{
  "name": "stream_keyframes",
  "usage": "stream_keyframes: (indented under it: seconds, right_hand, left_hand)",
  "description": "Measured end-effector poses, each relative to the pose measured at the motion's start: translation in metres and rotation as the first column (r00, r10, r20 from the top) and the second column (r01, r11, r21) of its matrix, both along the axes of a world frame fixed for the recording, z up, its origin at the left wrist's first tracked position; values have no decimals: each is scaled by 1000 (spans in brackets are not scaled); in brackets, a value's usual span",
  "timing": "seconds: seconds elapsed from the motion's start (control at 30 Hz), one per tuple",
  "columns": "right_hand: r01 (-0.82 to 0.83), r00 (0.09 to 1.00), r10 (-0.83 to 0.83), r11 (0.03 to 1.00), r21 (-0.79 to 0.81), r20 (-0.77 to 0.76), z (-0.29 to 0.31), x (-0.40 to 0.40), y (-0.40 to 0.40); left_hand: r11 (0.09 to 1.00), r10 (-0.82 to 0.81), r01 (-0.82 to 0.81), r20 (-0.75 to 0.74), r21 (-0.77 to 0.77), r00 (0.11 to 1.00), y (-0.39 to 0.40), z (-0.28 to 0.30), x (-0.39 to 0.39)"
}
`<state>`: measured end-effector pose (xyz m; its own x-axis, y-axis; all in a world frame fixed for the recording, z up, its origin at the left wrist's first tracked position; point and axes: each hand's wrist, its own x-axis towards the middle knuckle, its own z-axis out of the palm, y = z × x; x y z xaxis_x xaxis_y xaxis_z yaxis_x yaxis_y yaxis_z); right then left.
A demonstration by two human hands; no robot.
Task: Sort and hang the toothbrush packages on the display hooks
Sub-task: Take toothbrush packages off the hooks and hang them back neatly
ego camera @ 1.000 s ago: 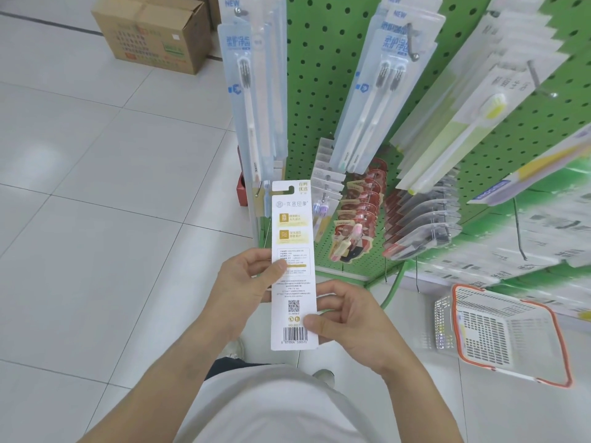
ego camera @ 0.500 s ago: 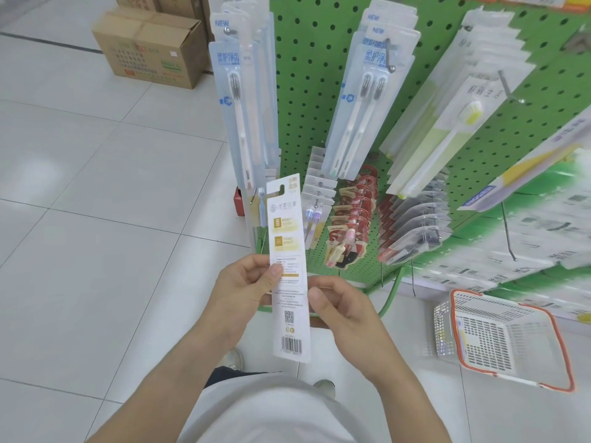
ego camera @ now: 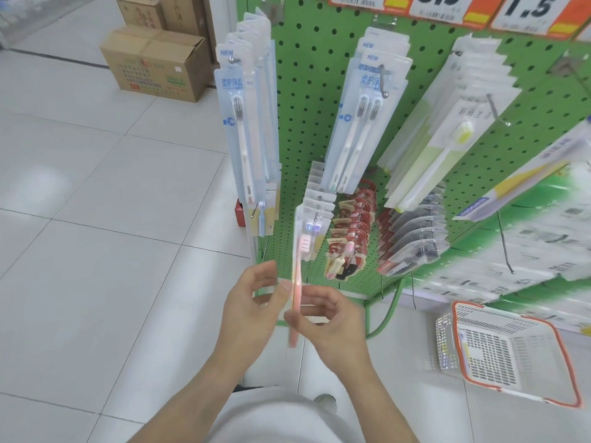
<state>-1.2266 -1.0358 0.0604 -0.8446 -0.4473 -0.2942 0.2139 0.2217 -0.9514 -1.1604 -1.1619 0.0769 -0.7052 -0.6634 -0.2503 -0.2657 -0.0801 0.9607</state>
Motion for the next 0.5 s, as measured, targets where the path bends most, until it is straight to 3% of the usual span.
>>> stream_keyframes:
  seconds: [0.1,0.17,0.23,0.37,0.5]
  right_hand:
    - [-77,974,111,981,175,-195,-5,0,-2]
    - [-116,908,234,938,326,-348,-8,-2,-2]
    - [-140,866,302,912,386,-399,-9,-7,-2]
    - [-160,856,308,922,353,-416,-8,-12,-6]
    - [-71,904,159,972,226,-397,0,-24,-22]
  left_hand:
    - [999,-38,39,-43,22,998,1,6,0]
    - [999,-35,35,-47,9,998,-3,5,0]
    - [999,-36,37,-37,22,999,-8,1,1]
    - [996,-73,73,-3,50,997,-21,-8,2]
    - [983,-153,151,7,105,988,-39,-14,2]
